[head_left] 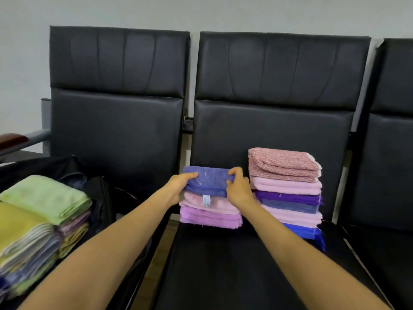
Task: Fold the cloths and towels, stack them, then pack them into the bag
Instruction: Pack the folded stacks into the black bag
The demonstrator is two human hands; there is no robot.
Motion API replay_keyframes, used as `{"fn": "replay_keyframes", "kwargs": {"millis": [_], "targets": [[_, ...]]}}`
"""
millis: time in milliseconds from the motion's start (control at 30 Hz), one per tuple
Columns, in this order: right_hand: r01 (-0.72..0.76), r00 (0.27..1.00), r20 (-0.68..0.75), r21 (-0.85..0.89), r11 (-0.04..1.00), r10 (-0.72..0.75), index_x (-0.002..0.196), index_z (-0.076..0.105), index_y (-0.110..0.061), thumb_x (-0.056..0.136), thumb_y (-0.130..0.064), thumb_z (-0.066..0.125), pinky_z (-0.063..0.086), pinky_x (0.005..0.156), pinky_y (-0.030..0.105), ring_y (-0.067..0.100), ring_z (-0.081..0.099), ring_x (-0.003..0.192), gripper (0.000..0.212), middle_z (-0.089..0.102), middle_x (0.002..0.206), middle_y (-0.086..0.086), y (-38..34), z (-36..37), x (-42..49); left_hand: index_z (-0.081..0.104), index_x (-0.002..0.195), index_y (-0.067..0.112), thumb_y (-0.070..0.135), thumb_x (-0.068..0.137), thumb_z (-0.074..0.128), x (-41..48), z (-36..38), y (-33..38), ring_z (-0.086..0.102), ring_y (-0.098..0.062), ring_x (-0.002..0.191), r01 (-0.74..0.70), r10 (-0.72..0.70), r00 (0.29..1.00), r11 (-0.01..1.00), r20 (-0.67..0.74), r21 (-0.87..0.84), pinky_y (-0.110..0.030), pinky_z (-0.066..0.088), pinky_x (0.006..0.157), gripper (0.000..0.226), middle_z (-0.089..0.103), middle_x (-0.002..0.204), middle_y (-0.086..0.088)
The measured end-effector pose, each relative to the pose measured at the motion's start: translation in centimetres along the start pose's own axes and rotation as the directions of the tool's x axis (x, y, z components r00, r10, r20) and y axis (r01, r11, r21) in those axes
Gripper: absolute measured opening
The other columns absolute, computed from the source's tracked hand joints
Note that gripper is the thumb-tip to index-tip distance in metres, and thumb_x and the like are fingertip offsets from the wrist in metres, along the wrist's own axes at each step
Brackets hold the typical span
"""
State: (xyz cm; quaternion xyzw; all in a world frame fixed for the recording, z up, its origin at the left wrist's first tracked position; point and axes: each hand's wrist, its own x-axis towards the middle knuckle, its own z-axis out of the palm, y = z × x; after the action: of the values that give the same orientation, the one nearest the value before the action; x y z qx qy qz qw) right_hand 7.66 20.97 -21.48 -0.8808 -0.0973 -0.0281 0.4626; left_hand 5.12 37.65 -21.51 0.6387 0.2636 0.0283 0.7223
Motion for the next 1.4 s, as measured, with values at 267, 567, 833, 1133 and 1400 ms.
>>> {"fn": "replay_keyframes", "kwargs": {"millis": [267,567,833,1133,1400], "targets": [[-0.207,0.978,-0.045,-0.054,0.977,0.205,0.123,0.042,-0.015,0.096,-0.04,0.049,0.031,0.101,0.043,0.038,0.033,0.126,0.037,0.036,0.135,0.016,4.4,3.7,-0.6,0.037,0.133,0.006,0.042,0.059,0.087,2.5,1.0,-3.4,0.066,-0.035,0.095,0.197,-0.192,0.977,0.979,-0.087,0.053,-0.043,0.056,0.082,0.096,0.062,0.111,-0.02],[-0.176,0.981,-0.056,0.133,0.975,0.184,0.119,0.042,-0.014,0.096,-0.028,0.053,0.039,0.098,0.043,0.039,0.045,0.115,0.029,0.034,0.131,0.014,5.9,4.5,-2.0,0.068,0.074,0.01,0.045,0.063,0.08,1.1,-0.1,-3.4,0.068,-0.024,0.06,0.36,-0.369,0.914,0.929,0.17,0.084,-0.027,0.054,0.061,0.039,0.072,0.071,-0.009],[-0.124,0.989,-0.024,0.395,0.91,0.145,0.109,0.041,-0.024,0.097,-0.027,0.052,0.036,0.086,0.028,0.018,0.043,0.103,0.016,0.031,0.125,0.002,5.9,3.1,-3.8,0.062,0.097,0.007,0.028,0.079,0.066,-1.3,0.7,-3.2,0.068,-0.027,0.072,0.211,-0.164,0.933,0.97,0.322,-0.119,-0.032,0.055,0.067,0.027,0.071,0.082,-0.013],[-0.502,0.845,0.412,0.83,0.241,0.341,0.127,0.054,-0.02,0.084,-0.076,0.032,0.036,0.103,0.053,0.03,0.056,0.113,0.074,0.061,0.123,0.008,0.3,2.8,-6.6,0.062,0.082,0.01,0.037,0.079,0.062,-9.0,-5.2,4.0,0.065,-0.021,0.06,0.092,-0.065,0.963,0.991,0.261,-0.093,-0.029,0.051,0.068,0.027,0.069,0.07,-0.007],[-0.715,0.669,0.742,0.658,0.237,-0.044,0.129,0.059,-0.017,0.079,-0.079,0.038,0.048,0.097,0.045,0.03,0.063,0.112,0.082,0.065,0.124,0.011,-9.2,3.5,-10.6,0.069,0.07,0.013,0.039,0.073,0.062,-15.5,-16.6,7.0,0.065,-0.022,0.059,0.018,0.002,0.991,0.989,0.136,-0.147,-0.031,0.052,0.072,0.027,0.068,0.072,-0.005]]}}
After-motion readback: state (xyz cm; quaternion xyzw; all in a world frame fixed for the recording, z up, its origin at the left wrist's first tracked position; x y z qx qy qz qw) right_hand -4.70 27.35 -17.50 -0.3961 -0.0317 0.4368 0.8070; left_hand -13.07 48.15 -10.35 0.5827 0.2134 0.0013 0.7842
